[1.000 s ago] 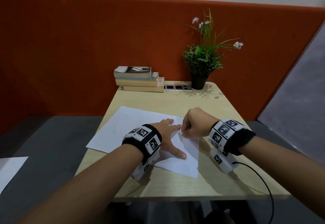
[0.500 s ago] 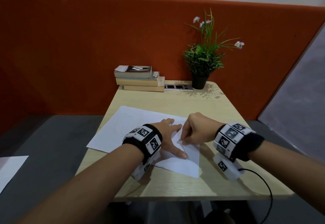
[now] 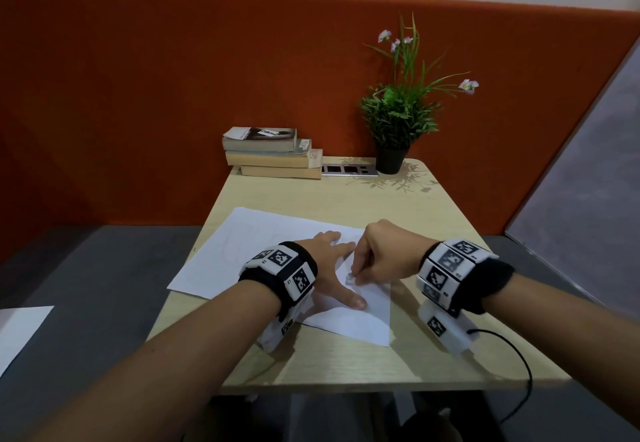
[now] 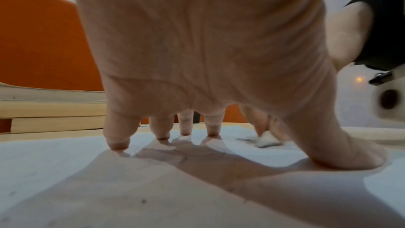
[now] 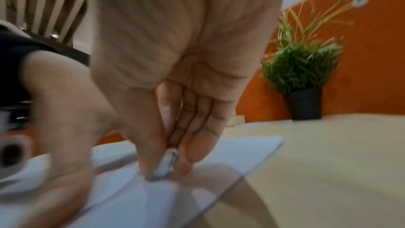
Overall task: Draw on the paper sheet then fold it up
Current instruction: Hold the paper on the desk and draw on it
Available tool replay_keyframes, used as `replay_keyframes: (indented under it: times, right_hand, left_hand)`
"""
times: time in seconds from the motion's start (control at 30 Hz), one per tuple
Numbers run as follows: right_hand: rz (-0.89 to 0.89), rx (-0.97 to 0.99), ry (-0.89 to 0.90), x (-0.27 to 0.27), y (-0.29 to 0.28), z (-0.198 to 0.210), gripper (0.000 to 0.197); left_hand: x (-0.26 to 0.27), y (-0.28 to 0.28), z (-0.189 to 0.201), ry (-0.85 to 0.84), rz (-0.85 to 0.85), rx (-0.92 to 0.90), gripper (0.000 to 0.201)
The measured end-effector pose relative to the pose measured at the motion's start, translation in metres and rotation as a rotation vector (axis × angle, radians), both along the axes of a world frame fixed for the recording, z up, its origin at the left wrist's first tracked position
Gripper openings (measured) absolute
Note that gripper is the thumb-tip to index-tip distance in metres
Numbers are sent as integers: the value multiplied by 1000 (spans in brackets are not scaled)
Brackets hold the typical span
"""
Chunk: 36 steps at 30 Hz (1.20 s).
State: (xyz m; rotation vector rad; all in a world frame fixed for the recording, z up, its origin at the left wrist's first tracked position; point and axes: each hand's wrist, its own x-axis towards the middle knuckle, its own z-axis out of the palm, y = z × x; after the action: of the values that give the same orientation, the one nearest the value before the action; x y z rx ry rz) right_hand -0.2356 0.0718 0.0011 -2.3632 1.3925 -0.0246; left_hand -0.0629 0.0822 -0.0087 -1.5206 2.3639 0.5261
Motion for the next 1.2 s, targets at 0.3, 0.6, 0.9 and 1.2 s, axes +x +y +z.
replay_keyframes:
  times: [0.3,0.6,0.9,1.2]
  right_hand:
    - [-67,-17,-19,3,-6,-4,5]
    - [-116,-109,0,5,-26,-1,6]
    - [-57,-41,-8,2,-13,-1,5]
    - [-42,17,-47,-2,0,-7,5]
  left_hand:
    - [0,1,-1,10,3,0,112]
    - [1,-1,-2,4,12,18,117]
    - [2,-5,-4,1,14,-18,127]
    - [2,-5,-8,3,8,-25,128]
